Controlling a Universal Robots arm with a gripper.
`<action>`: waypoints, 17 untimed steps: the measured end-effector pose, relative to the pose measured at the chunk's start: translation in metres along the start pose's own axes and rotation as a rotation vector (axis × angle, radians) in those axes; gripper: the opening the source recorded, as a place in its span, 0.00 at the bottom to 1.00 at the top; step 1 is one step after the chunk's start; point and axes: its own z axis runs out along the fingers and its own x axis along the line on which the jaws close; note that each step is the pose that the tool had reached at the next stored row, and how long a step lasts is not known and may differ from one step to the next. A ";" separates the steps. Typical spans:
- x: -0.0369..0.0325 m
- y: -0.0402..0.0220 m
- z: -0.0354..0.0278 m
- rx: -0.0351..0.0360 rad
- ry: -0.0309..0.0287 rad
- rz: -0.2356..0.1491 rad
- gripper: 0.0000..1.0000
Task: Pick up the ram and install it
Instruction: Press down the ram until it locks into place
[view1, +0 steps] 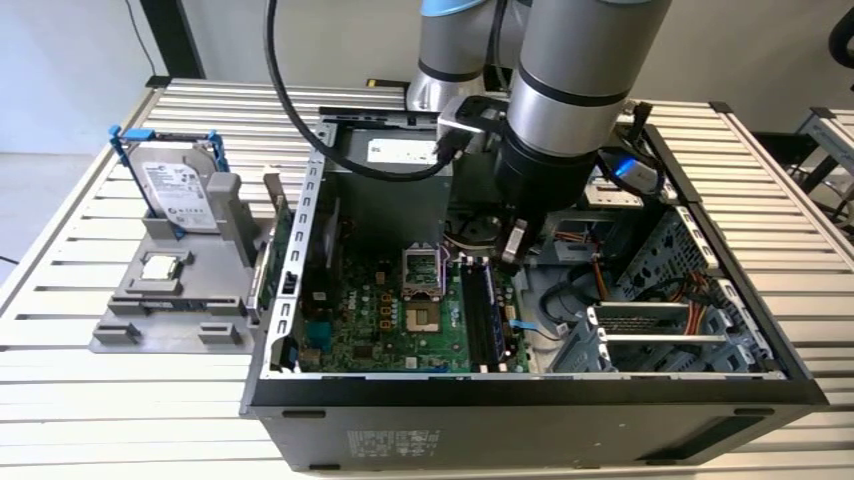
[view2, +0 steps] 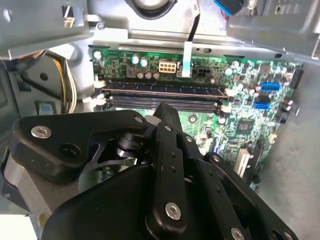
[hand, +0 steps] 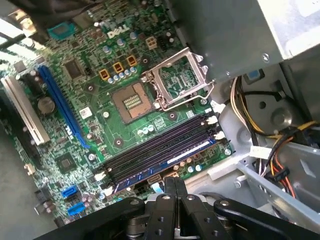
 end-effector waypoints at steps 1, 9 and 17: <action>0.0000 0.0000 0.0001 -0.0006 -0.0002 -0.017 0.00; 0.0000 0.0000 0.0008 -0.0053 -0.0022 -0.163 0.00; 0.0001 0.0001 0.0022 -0.0099 -0.0044 -0.306 0.00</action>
